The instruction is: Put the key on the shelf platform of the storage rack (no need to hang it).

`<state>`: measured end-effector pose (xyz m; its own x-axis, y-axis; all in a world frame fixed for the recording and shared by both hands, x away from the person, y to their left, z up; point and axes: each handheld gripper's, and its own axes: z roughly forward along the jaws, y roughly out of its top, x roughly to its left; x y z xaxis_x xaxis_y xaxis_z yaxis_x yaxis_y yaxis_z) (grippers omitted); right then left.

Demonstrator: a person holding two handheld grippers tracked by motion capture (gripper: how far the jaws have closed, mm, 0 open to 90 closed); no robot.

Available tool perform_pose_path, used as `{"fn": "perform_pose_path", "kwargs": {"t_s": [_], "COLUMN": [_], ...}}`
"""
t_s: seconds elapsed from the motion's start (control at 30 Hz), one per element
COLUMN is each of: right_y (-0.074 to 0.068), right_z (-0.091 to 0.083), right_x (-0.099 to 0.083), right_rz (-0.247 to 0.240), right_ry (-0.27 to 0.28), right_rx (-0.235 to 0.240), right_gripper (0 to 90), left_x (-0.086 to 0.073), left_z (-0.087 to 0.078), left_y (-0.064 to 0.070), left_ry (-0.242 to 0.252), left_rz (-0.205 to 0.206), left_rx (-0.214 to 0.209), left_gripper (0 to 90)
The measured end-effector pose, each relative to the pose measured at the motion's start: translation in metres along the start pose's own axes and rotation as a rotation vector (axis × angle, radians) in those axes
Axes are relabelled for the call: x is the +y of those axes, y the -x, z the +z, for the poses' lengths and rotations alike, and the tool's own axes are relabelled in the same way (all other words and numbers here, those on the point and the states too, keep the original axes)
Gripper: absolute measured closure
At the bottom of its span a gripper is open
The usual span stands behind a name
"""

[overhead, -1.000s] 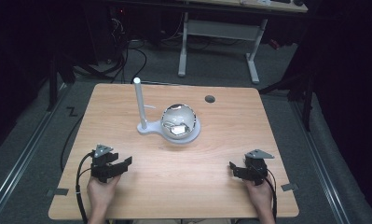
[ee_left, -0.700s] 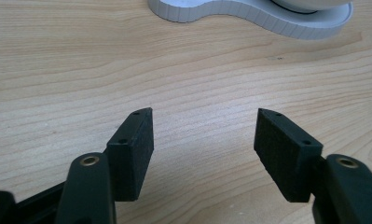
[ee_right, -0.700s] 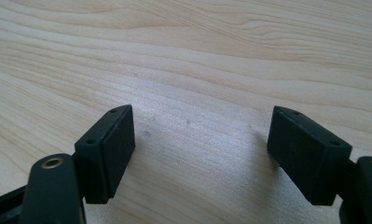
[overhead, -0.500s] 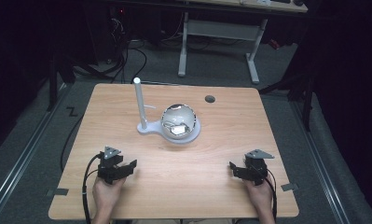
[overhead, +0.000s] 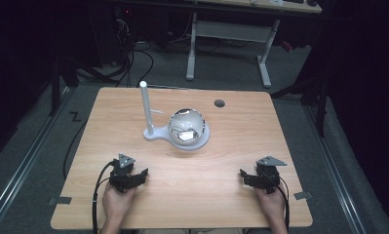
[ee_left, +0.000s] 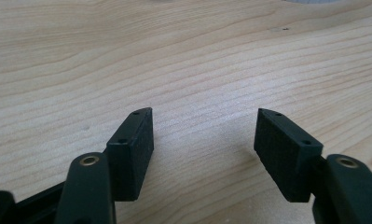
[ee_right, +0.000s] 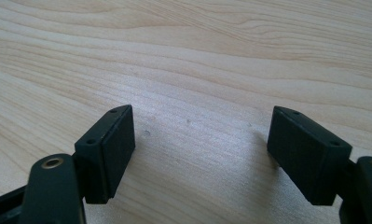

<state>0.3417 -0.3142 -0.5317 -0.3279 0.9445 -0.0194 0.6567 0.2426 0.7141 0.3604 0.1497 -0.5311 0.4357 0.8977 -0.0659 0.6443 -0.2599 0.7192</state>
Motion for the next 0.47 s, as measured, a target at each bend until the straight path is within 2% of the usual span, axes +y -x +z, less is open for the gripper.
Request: {"fn": "perform_pose_path", "kwargs": {"t_s": [0.1, 0.17, 0.47], "right_y": [0.0000, 0.0000, 0.0000], "right_z": [0.0000, 0.0000, -0.0001], "right_x": [0.0000, 0.0000, -0.0001], "right_rz": [0.000, 0.000, 0.000], "right_ry": [0.000, 0.000, 0.000], "right_rx": [0.000, 0.000, -0.001], "right_gripper": [23.6, 23.6, 23.6], "left_x": [-0.0030, -0.0061, -0.0066], "left_z": [0.0024, 0.0026, 0.0028], "left_y": [0.0047, 0.0049, 0.0066], "left_ry": [0.021, 0.043, 0.044], "left_rz": [0.052, 0.049, 0.045], "left_rx": [0.028, 0.024, 0.024], "left_gripper": [37.4, 35.8, 32.7]}}
